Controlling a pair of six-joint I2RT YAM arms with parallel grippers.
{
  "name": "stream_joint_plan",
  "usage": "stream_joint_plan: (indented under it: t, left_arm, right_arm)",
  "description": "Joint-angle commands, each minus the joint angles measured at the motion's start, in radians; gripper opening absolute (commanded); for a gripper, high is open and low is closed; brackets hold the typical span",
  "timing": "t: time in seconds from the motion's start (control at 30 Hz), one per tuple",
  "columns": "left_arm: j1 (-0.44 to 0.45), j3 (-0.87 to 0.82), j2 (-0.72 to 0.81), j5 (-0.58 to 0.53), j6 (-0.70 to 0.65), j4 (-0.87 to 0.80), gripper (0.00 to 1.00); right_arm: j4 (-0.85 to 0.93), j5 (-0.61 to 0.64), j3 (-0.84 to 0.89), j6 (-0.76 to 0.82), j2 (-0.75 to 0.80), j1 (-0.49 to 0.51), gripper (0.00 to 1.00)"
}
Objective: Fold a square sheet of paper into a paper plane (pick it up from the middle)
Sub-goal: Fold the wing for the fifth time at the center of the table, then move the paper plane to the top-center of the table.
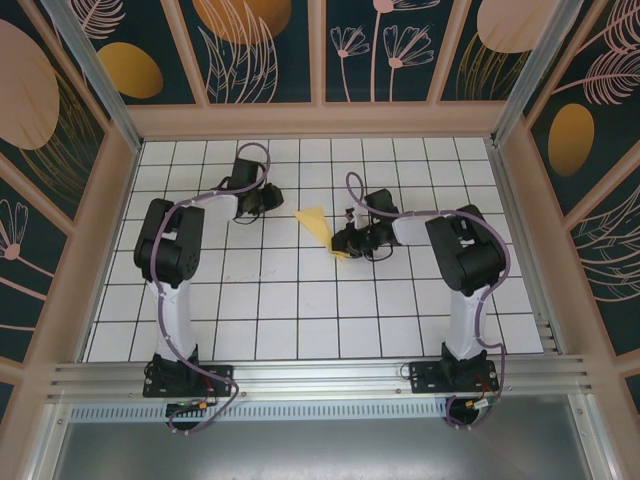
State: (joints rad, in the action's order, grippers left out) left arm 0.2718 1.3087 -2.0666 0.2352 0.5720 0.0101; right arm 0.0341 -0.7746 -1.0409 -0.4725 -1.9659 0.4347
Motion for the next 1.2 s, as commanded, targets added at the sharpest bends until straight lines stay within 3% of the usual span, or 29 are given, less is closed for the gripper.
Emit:
stream_joint_plan:
  t: [0.0,0.17,0.43,0.63,0.87,1.17]
  left_arm:
    - [-0.008,-0.051,0.132,-0.046,0.054,-0.010,0.30]
    - [0.047,-0.121,0.221,-0.068,0.114,-0.059,0.39]
    - [0.212,-0.108,0.218,-0.149,0.191,-0.142,0.54]
    - [0.323,0.001,0.131,-0.299,0.215,-0.255,0.61]
    - [0.408,0.225,-0.025,-0.453,0.245,-0.465,0.61]
    - [0.420,0.389,-0.144,-0.471,0.252,-0.610,0.52]
  right_arm:
    - [0.085,0.059,-0.052,-0.014,0.081,-0.009,0.31]
    - [0.075,0.172,-0.073,0.042,0.169,-0.025,0.56]
    - [-0.036,0.388,0.032,0.055,0.254,-0.078,0.71]
    - [-0.084,0.481,0.105,0.042,0.280,-0.098,0.86]
    - [-0.108,0.532,0.152,0.021,0.309,-0.117,0.89]
    - [-0.093,0.518,0.142,0.014,0.299,-0.120,0.89]
